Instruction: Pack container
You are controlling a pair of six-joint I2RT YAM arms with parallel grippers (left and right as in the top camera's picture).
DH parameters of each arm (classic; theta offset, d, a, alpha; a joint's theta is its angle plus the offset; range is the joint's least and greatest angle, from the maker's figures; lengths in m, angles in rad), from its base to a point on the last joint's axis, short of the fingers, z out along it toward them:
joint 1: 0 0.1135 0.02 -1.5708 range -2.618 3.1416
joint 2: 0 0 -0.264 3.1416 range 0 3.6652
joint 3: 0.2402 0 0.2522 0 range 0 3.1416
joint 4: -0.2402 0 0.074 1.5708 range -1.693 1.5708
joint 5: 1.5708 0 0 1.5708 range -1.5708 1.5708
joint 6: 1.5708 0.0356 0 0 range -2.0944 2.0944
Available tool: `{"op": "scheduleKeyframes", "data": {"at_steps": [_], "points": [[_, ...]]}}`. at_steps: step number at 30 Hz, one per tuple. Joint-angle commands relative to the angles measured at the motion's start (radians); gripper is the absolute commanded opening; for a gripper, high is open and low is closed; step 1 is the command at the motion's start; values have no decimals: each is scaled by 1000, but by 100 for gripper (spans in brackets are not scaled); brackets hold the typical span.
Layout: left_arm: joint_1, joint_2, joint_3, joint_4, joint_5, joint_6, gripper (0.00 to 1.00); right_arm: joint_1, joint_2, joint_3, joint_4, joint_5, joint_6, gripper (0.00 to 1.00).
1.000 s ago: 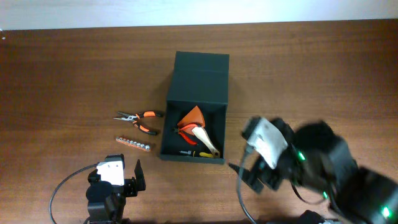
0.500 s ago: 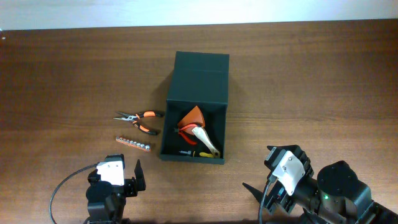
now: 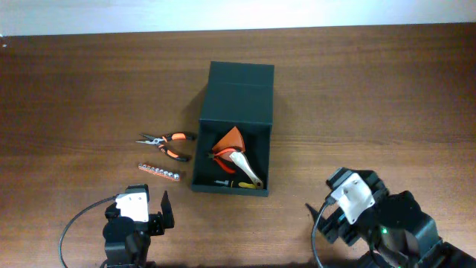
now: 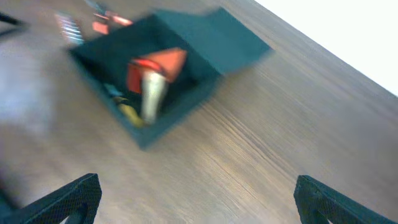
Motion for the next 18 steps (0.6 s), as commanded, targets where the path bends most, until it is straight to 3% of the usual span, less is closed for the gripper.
{"op": "scheduleKeyframes", "data": {"at_steps": [1,10,18], "points": [[-2,-8,-4,2,-3,15,99,-112,-38,-62,2,67,-8,99],[-2,-8,-4,2,-3,15,99,-354,-175,-195,1,61,-8,99],[-2,-8,-4,2,-3,15,99,-383,-201,-216,0,61,-8,99]]}}
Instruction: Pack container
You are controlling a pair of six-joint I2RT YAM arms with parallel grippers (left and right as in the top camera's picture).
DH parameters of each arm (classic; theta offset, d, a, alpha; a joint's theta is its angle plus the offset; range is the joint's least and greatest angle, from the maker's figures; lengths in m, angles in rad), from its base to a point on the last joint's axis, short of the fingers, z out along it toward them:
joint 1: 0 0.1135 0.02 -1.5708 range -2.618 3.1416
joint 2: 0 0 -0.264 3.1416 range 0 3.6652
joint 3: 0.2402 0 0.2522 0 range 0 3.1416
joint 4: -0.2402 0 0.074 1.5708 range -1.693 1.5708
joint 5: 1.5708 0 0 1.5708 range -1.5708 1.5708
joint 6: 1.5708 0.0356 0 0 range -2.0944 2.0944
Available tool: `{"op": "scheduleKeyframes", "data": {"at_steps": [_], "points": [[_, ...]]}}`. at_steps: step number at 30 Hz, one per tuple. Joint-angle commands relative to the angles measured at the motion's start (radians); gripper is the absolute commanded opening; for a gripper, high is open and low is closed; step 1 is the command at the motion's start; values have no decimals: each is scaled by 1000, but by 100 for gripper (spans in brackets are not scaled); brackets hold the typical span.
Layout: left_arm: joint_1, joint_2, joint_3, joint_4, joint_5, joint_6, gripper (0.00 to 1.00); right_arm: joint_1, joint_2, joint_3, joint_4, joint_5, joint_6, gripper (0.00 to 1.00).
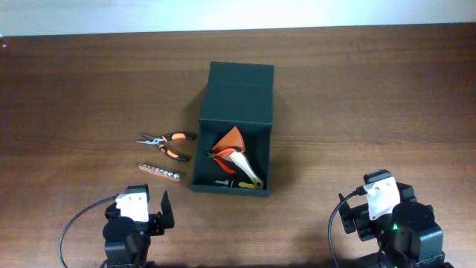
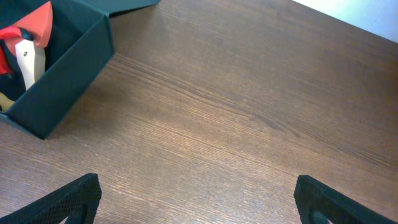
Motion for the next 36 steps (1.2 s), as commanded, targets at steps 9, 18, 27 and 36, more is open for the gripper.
{"op": "scheduleKeyframes", "data": {"at_steps": [9,18,27,36], "points": [[-2,-8,-4,2,-3,15,99,-9,-8,-9,3,16,-5,99],[-2,-8,-4,-6,-3,15,99,-9,-8,-9,3,16,-5,99],[-6,4,5,97,61,3,99,-9,-8,-9,3,16,-5,99],[-5,327,269,119,113,-306,99,-9,-8,-9,3,16,-5,99]]}}
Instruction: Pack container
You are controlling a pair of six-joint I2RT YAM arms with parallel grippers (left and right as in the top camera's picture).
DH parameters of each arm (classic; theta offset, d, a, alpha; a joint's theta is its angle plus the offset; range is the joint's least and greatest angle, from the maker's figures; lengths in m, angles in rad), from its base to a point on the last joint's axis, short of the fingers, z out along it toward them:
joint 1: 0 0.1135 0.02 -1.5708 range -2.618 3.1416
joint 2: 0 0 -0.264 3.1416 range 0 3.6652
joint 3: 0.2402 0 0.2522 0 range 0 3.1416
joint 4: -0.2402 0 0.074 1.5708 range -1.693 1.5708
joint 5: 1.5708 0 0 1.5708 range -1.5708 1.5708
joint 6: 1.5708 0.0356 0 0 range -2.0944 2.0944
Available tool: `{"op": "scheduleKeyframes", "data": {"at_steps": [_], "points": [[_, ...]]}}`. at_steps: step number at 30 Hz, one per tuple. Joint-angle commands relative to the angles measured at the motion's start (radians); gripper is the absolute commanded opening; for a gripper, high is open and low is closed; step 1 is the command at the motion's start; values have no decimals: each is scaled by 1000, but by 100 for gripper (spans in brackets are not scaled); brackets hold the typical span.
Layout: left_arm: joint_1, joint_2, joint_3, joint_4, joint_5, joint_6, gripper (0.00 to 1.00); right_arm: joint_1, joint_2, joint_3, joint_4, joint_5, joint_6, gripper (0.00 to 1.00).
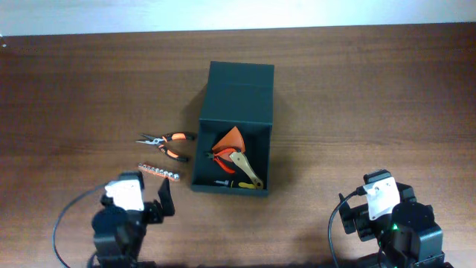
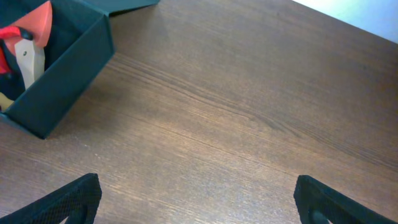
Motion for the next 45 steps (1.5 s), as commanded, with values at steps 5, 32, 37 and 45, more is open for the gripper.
{"op": "scheduleKeyframes", "data": {"at_steps": [5,32,37,45], "points": [[-5,299,209,-8,-47,-579,99,-8,-8,-8,4,16,-2,99],[-5,1287,678,-326,13,-961,100,-8,-8,-8,4,16,-2,99],[-5,1360,678,-326,26,-962,100,-8,-8,-8,4,16,-2,99],[-5,1411,653,-283,24,-966,99,-8,-8,-8,4,16,-2,99]]}}
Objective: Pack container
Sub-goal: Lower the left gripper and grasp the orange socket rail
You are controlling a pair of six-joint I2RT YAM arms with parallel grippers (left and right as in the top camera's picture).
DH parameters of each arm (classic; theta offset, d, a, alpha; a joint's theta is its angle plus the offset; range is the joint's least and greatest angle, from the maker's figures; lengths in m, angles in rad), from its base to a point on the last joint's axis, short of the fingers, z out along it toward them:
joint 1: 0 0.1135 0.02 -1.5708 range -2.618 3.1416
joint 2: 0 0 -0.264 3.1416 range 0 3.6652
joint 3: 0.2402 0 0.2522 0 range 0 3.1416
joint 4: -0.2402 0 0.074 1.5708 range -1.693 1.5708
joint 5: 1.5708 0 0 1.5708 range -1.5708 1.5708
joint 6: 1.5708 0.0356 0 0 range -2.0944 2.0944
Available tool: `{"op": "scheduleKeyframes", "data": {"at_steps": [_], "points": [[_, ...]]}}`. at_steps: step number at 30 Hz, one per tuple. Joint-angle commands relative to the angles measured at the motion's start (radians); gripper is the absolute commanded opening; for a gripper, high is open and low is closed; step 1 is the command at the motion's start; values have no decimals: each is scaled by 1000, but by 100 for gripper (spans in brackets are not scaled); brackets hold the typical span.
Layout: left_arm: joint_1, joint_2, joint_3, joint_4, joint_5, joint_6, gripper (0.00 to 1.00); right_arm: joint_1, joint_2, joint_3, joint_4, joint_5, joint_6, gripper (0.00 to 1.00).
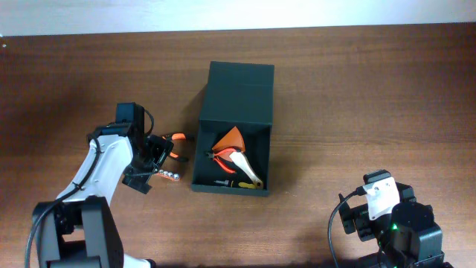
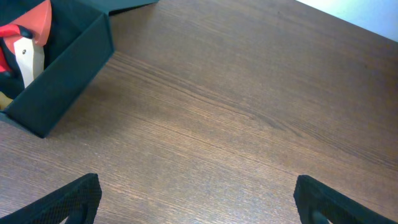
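Note:
The dark green box [image 1: 229, 188] stands mid-table with its lid flap folded back. It holds an orange-handled tool [image 1: 229, 140], a cream-handled tool [image 1: 245, 168] and a small yellow screwdriver. Its corner also shows in the right wrist view, box [image 2: 62, 81]. Left of the box lie orange-handled pliers [image 1: 178, 137] and a strip of bits [image 1: 169, 175]. My left gripper [image 1: 154, 160] hovers over them, jaws apparently spread and partly hiding the pliers. My right gripper [image 2: 196, 205] is open over bare wood at the front right, its body [image 1: 379, 212] well clear of the box.
Dark wooden table [image 1: 357, 97] all around. The left arm [image 1: 104, 167] stretches from the front left toward the tools. A pale wall strip runs along the far edge.
My left arm has moved from its folded pose at the front left out to the pliers and bit strip beside the box. The right arm and the box contents are unchanged.
At first my right gripper was nearer the box and its view was blurred, the left arm folded at the front. Then the right arm rested at the front right corner and stayed. The left arm shifted slightly, and now reaches over the pliers.

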Motion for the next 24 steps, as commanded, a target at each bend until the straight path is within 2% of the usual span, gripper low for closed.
{"op": "scheduleKeyframes", "data": {"at_steps": [1,6,18,19,24], "points": [[-4,19,-25,30,8,-14,99,-8,-7,-5,3,16,-2,99],[-4,19,-92,109,11,-40,95,-8,-7,-5,3,16,-2,99],[-4,90,-113,134,32,-47,89,-8,-7,-5,3,16,-2,99],[-4,97,-113,134,38,-47,82,-8,-7,-5,2,16,-2,99],[-4,103,-113,134,48,-47,68,-8,-7,-5,3,16,-2,99]]}}
